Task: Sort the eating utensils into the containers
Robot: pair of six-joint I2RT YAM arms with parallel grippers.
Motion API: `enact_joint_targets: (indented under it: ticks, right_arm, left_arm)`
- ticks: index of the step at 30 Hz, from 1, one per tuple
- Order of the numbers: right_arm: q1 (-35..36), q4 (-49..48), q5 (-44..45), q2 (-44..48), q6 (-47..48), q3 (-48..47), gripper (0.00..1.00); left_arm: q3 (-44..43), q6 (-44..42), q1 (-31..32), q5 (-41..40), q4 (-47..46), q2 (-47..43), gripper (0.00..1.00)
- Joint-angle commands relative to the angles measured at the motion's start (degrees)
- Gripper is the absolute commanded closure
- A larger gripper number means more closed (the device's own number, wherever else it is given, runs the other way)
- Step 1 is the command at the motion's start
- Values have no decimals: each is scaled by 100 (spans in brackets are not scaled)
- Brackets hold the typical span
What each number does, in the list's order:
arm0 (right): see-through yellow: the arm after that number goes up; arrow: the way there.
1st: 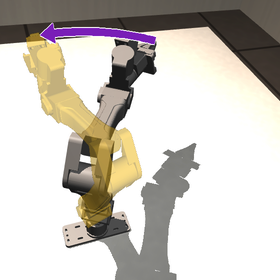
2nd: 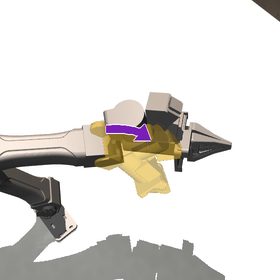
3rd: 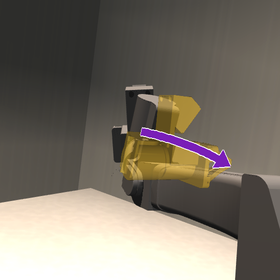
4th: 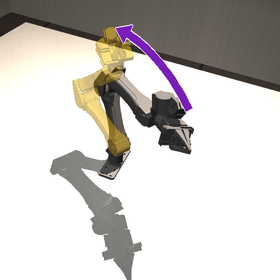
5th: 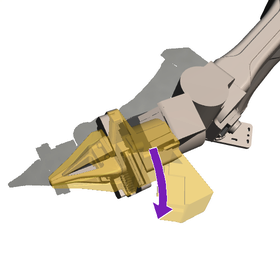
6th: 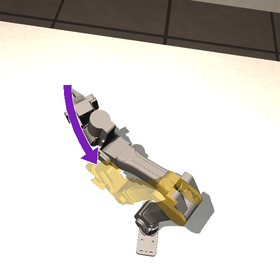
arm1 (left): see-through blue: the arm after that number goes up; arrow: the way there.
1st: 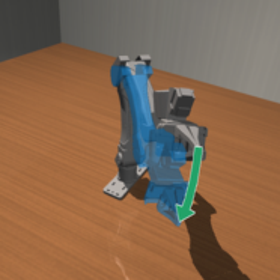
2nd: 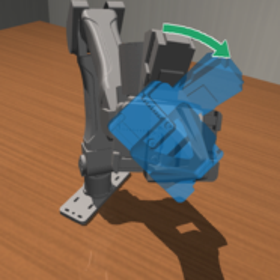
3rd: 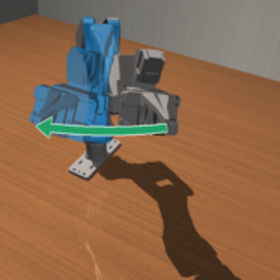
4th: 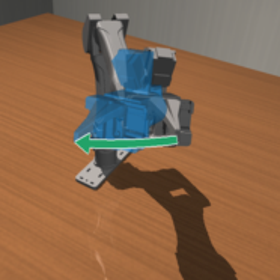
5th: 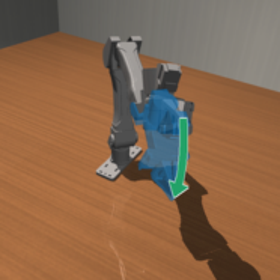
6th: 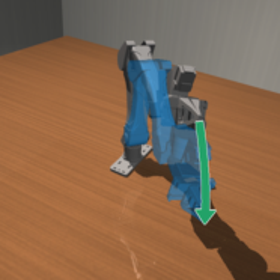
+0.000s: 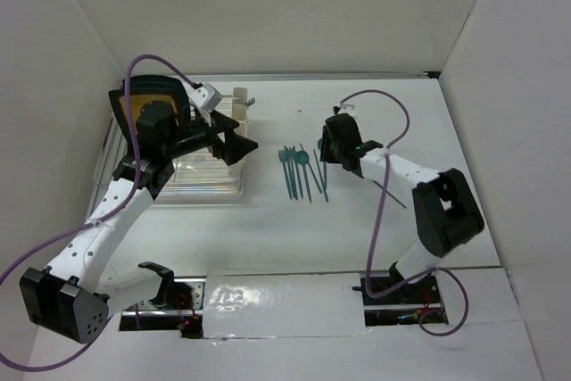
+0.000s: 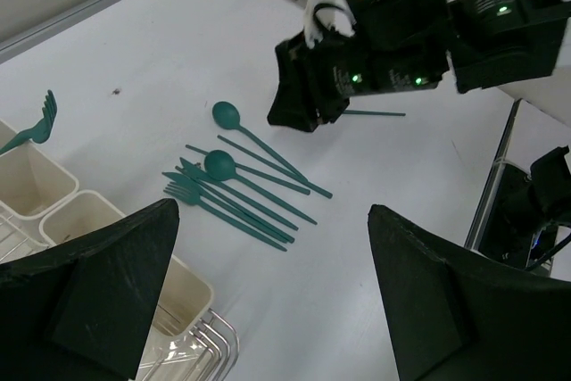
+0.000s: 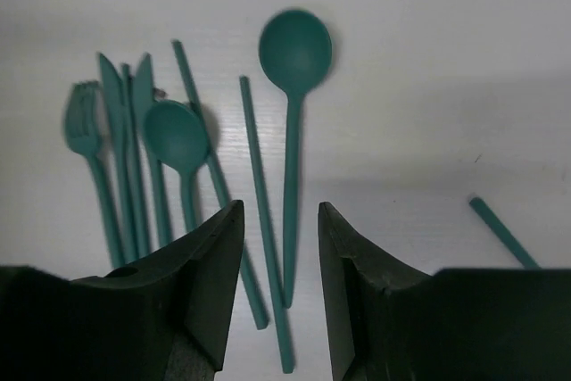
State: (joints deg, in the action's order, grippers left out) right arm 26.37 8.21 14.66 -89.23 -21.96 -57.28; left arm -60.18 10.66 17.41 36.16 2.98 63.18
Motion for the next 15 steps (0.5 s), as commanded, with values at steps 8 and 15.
enact_joint_targets:
  ticks: [8, 15]
  right_arm:
    - [61, -196, -7, -1368, 86, -477, 53]
    - [70, -197, 301, -2019, 209, -759, 69]
  left_arm:
    - [15, -231, 8, -145, -61, 19, 0]
    - [138, -257, 17, -180, -157, -42, 0]
